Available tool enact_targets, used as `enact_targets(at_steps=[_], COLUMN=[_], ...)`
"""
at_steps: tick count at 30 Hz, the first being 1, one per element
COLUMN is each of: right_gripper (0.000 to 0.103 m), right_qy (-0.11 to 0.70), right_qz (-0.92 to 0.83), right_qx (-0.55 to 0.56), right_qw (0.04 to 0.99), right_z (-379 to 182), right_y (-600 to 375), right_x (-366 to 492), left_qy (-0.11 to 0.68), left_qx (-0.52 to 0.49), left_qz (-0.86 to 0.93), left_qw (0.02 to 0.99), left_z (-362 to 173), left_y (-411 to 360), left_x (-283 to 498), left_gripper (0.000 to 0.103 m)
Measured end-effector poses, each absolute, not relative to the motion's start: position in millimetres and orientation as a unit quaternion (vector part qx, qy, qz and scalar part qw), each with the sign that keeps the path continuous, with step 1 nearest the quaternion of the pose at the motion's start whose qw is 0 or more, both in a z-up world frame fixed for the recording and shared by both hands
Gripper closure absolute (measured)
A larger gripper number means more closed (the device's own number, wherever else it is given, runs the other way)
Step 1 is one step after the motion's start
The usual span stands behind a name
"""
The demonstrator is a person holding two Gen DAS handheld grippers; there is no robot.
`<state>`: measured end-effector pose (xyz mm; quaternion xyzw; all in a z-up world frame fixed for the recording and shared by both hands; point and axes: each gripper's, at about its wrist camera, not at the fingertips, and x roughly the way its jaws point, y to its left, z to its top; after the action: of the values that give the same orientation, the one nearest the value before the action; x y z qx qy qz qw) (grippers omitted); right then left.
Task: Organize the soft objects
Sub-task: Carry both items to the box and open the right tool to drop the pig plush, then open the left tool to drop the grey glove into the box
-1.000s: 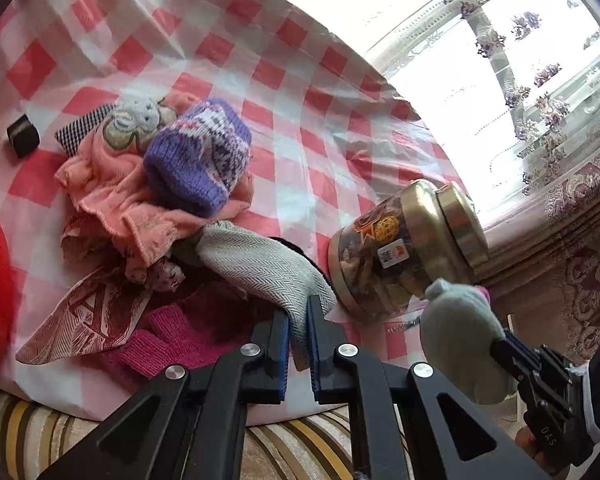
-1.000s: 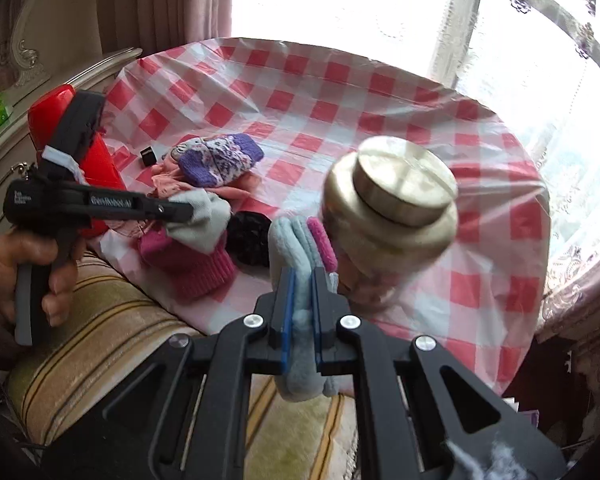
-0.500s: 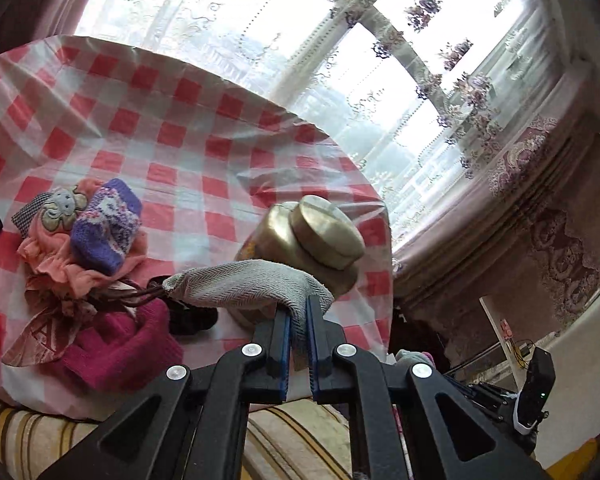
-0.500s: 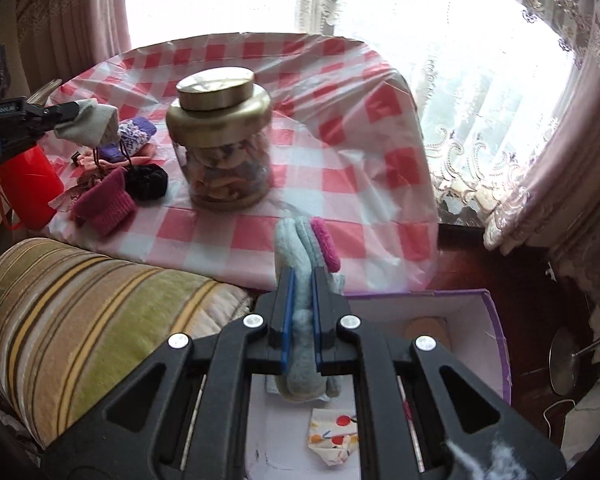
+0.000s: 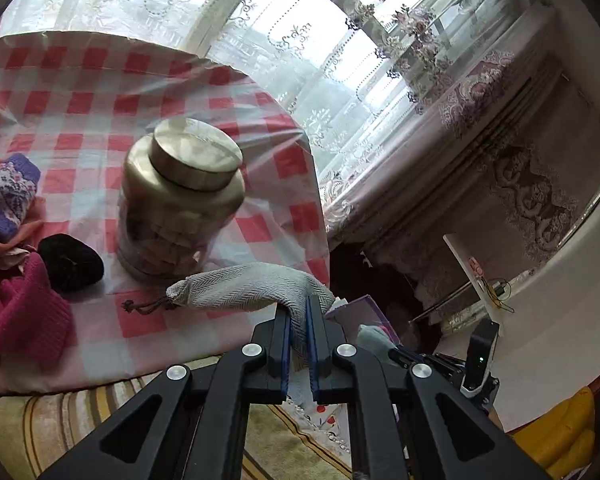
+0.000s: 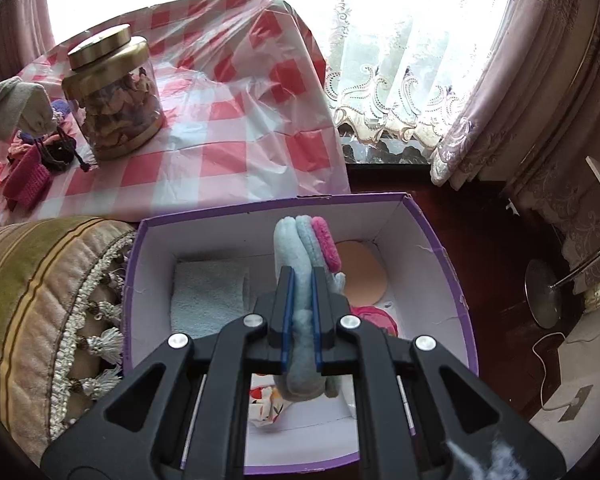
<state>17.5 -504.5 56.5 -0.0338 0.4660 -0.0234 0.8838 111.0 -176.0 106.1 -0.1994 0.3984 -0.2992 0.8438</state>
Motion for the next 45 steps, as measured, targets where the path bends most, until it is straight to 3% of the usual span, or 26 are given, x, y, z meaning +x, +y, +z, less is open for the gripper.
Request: enact_targets(at_steps=[6, 9, 10, 11, 19, 28, 30, 32, 35, 38, 45], right_gripper=[0.091, 0.071, 0.054, 0.045, 0.037, 0.036, 0.036, 0.035, 0.035, 0.034, 0.034], right_qy=[0.491, 0.507, 0.508, 0.505, 0.489, 0.482, 0.48, 0.476, 0.474, 0.479, 0.478], right_qz=[-0.018, 0.011, 0.013, 0.011, -0.033, -0.057, -0.059, -0.06, -0.052, -0.041, -0.017], right_qx=[-0.03, -0.03, -0.03, -0.027, 0.016, 0.033, 0.035, 0.039, 0.041, 0.034, 0.021], right_qw=[0.871, 0.861, 0.861, 0.862, 0.871, 0.873, 0.875, 0.877, 0.878, 0.876, 0.878], right_z=[26, 10, 9, 8, 25, 33, 35, 36, 37, 35, 39], right_y=[-507, -498, -498, -499, -542, -568, -571, -573, -570, -560, -537], right_x=[34, 36, 35, 32, 13, 0, -1, 0, 0, 2, 8], left_qy=[0.421, 0.429, 0.431, 0.433, 0.461, 0.464, 0.517, 0.593, 0.656, 0.645, 0.605], left_qx=[-0.176, -0.166, -0.161, -0.157, -0.119, -0.08, -0.087, -0.092, -0.087, -0.092, -0.13], left_qz=[-0.324, -0.333, -0.335, -0.338, -0.374, -0.431, -0.427, -0.412, -0.391, -0.391, -0.36], left_qw=[0.829, 0.823, 0.822, 0.821, 0.796, 0.77, 0.737, 0.686, 0.639, 0.65, 0.698], left_z=[99, 97, 96, 96, 87, 87, 68, 38, 11, 16, 35], left_y=[-212, -226, -231, -235, -285, -344, -352, -357, -358, -348, -303], left_x=[105, 103, 102, 102, 100, 88, 85, 77, 60, 56, 74], left_gripper=[0.095, 0.095, 0.095, 0.095, 0.095, 0.093, 0.079, 0.059, 0.057, 0.049, 0.049])
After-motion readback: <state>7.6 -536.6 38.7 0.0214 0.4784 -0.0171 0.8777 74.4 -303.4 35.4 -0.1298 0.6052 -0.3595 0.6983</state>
